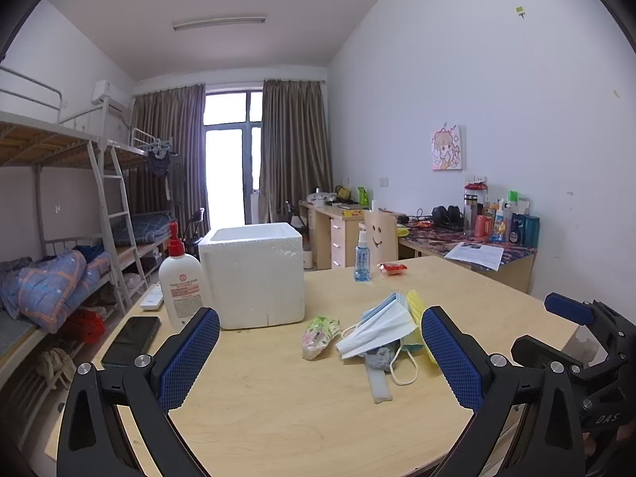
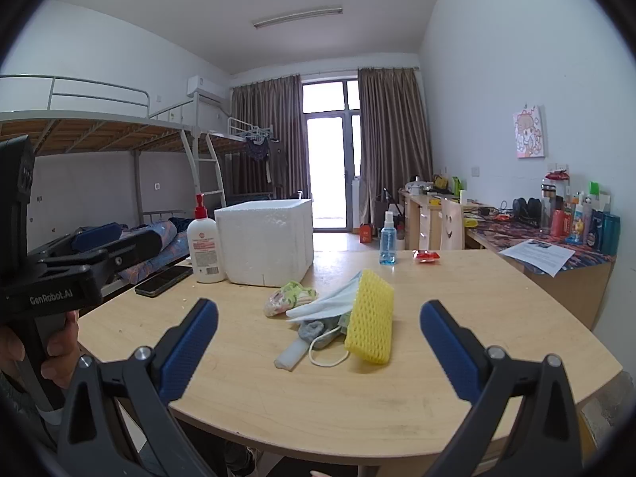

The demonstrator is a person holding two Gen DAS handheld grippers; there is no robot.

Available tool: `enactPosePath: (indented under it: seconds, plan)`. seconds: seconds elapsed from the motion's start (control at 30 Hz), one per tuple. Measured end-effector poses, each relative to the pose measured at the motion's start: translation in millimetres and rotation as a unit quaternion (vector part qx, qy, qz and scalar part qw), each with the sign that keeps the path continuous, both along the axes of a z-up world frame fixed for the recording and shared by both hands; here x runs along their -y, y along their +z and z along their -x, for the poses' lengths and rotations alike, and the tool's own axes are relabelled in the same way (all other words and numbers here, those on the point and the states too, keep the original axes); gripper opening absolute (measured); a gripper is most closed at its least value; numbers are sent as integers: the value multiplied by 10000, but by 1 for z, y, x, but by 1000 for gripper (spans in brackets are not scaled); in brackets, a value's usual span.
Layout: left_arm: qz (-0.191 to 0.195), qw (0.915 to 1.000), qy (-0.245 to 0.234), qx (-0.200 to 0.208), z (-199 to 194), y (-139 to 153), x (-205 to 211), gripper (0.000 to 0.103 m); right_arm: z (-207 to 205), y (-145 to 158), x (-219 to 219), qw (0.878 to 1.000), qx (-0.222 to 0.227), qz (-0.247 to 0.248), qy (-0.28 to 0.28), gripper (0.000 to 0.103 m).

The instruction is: Organize soft objects

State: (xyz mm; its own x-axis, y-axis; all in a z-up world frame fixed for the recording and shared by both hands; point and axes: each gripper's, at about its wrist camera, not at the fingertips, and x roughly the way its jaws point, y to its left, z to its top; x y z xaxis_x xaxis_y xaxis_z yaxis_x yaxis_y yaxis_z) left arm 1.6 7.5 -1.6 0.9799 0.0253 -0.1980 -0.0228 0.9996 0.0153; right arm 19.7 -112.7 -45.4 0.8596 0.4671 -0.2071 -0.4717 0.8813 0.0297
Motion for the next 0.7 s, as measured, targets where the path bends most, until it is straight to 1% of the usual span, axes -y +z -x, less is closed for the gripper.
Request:
enactPosePath:
  seconds: [0.33,0.47,0.6,0.7]
  plan:
    - [64,9999,43,-119,-14,-2,-8,102,-13,1,-3,9999,-122,34,-74,103]
    - [27,9998,22,-202,-24,-4,-10,102,-22,0,-3,9998,-179,51,-114,103]
    - [8,9995,-8,-322,-35,-6,-12,102,-35,-3,-5,9992,-330,114,-198,103]
    - [7,9988,-38,-485,-48,-10,-13,102,-47,-7,-6,9983,-484,151,-292,103]
